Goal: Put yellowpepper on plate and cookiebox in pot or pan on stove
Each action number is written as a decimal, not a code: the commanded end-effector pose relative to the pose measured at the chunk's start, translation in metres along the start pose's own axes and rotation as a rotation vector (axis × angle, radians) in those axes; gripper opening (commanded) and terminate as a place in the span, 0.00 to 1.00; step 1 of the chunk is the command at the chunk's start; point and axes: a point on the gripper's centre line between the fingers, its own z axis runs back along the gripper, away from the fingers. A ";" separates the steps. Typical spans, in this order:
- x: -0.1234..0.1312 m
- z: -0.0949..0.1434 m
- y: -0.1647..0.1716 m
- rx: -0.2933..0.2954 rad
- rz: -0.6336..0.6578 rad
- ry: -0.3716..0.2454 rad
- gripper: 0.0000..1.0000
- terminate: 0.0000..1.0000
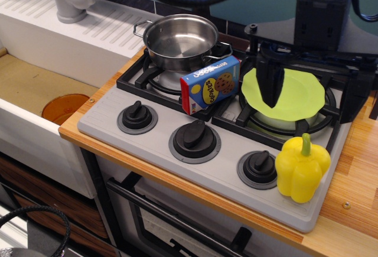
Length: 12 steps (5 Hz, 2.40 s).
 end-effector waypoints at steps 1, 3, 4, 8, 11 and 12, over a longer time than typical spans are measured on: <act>0.000 0.000 0.000 0.000 0.000 0.000 1.00 0.00; 0.000 -0.023 -0.006 -0.024 0.015 -0.036 1.00 0.00; 0.002 -0.038 -0.007 -0.031 0.011 -0.064 1.00 0.00; -0.003 -0.054 -0.009 -0.006 0.010 -0.108 1.00 0.00; -0.008 -0.066 -0.014 -0.006 0.017 -0.154 1.00 0.00; -0.010 -0.071 -0.017 -0.009 0.017 -0.173 1.00 0.00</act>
